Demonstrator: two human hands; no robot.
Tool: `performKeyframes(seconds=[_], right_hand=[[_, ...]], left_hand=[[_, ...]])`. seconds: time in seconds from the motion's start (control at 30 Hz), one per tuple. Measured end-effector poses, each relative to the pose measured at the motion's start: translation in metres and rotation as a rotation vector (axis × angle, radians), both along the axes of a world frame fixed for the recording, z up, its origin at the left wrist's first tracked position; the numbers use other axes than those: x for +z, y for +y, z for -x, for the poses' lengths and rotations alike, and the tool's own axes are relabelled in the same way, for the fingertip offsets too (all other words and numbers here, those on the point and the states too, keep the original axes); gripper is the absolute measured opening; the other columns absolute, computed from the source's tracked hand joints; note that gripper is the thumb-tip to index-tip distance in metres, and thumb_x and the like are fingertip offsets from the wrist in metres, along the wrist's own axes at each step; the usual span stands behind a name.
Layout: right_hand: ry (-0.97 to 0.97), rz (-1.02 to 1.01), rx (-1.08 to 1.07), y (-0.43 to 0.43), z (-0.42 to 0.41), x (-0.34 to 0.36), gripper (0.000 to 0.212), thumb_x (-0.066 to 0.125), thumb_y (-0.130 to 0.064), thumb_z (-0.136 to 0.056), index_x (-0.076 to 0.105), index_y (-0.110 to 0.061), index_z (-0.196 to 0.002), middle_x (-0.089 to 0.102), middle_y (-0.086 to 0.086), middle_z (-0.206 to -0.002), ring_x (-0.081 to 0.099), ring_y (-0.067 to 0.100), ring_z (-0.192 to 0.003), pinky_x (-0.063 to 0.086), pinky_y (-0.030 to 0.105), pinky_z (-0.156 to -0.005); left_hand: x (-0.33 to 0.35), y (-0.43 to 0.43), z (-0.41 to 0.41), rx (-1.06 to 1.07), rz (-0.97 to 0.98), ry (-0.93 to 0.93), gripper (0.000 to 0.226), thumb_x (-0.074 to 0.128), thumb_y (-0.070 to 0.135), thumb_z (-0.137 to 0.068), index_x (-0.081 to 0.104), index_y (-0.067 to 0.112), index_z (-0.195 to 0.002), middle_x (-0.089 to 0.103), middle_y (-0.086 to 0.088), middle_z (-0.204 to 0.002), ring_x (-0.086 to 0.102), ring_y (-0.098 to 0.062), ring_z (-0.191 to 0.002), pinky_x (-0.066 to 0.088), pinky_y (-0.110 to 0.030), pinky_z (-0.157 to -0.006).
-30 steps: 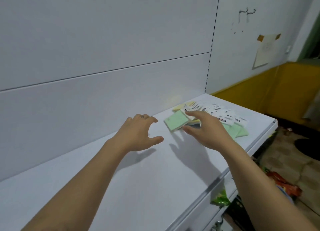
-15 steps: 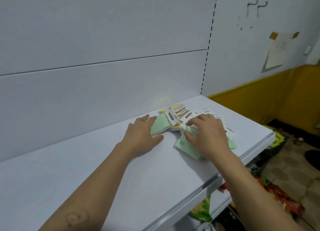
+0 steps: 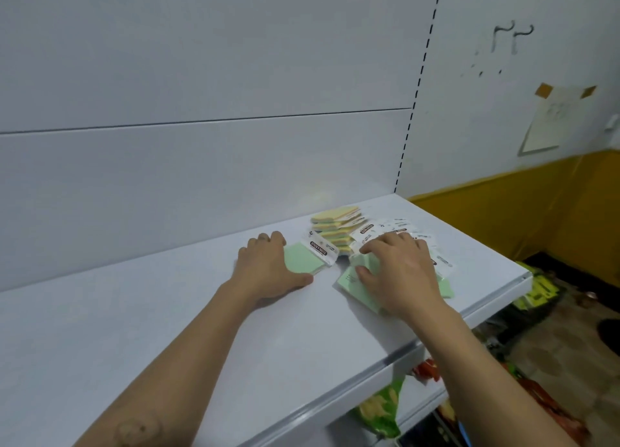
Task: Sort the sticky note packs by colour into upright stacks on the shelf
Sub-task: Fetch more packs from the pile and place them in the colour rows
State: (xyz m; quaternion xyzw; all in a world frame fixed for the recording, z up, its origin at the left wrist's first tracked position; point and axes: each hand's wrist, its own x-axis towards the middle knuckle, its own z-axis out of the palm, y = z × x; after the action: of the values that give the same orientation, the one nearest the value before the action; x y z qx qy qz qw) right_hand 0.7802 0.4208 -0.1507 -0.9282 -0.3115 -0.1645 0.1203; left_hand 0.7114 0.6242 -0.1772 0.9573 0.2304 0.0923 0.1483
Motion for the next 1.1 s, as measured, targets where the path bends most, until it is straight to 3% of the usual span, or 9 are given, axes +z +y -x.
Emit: performKeyframes(seconds=[0.1,0.23,0.4,0.57,0.7,0.93,1.1], right_hand=[[0.002,-0.036,-0.045,-0.012,0.002,0.003,0.035,0.051,-0.043,-0.09,0.059,-0.03,-0.121,0.055,-0.006,-0.126,0.043,0.018,-0.118,0.025,0.031,-0.098],[0.041,-0.126,-0.145,-0.033,0.005,0.001,0.039,0.053,-0.042,-0.09,0.057,-0.029,-0.125,0.053,-0.004,-0.13,0.042,0.017,-0.119,0.029,0.033,-0.098],[0.061,-0.209,-0.26,-0.046,0.013,-0.002,0.048,0.051,-0.052,-0.088,0.054,-0.026,-0.129,0.053,-0.001,-0.129,0.043,0.018,-0.116,0.033,0.034,-0.096],[0.147,-0.108,-0.268,-0.032,0.034,-0.011,0.066,0.051,-0.064,-0.082,0.044,-0.026,-0.135,0.047,0.0,-0.128,0.042,0.019,-0.116,0.039,0.035,-0.094],[0.142,-0.107,-0.244,-0.012,0.043,-0.017,0.06,0.052,-0.06,-0.082,0.046,-0.021,-0.128,0.044,0.002,-0.125,0.044,0.02,-0.111,0.041,0.034,-0.089],[0.146,-0.037,-0.119,0.025,0.059,-0.032,0.059,0.037,-0.068,-0.084,0.054,-0.02,-0.114,0.049,0.001,-0.112,0.044,0.022,-0.104,0.036,0.036,-0.088],[0.219,-0.127,-0.031,0.023,0.047,-0.028,0.053,0.039,-0.057,-0.091,0.048,-0.023,-0.131,0.043,0.002,-0.133,0.049,0.026,-0.115,0.042,0.036,-0.094]], left_hand=[[-0.003,-0.005,0.011,0.006,0.117,-0.073,0.093,0.074,0.061,-0.06,0.04,0.017,-0.135,0.041,-0.003,-0.125,0.048,-0.024,-0.114,0.042,-0.039,-0.098],[-0.003,-0.013,0.027,0.018,0.262,-0.305,0.072,0.077,0.051,-0.061,0.05,0.019,-0.12,0.034,0.005,-0.111,0.056,-0.02,-0.095,0.051,-0.038,-0.086],[0.002,-0.025,0.032,0.071,0.386,-0.567,0.071,0.077,0.056,-0.061,0.041,0.029,-0.116,0.051,0.009,-0.112,0.055,-0.015,-0.097,0.05,-0.039,-0.083],[0.001,-0.033,0.032,-0.005,0.388,-0.537,0.074,0.077,0.059,-0.058,0.036,0.034,-0.114,0.056,0.009,-0.11,0.057,-0.019,-0.098,0.051,-0.042,-0.083],[0.004,-0.034,0.035,-0.028,0.402,-0.56,0.074,0.079,0.055,-0.059,0.034,0.034,-0.113,0.054,0.009,-0.112,0.055,-0.016,-0.098,0.05,-0.039,-0.083],[0.01,-0.028,0.037,-0.014,0.398,-0.614,0.079,0.085,0.046,-0.056,0.031,0.031,-0.112,0.049,0.008,-0.112,0.054,-0.016,-0.092,0.042,-0.031,-0.076],[0.009,-0.028,0.037,0.011,0.422,-0.611,0.082,0.086,0.046,-0.055,0.032,0.03,-0.115,0.048,0.009,-0.113,0.052,-0.015,-0.092,0.041,-0.031,-0.076]])
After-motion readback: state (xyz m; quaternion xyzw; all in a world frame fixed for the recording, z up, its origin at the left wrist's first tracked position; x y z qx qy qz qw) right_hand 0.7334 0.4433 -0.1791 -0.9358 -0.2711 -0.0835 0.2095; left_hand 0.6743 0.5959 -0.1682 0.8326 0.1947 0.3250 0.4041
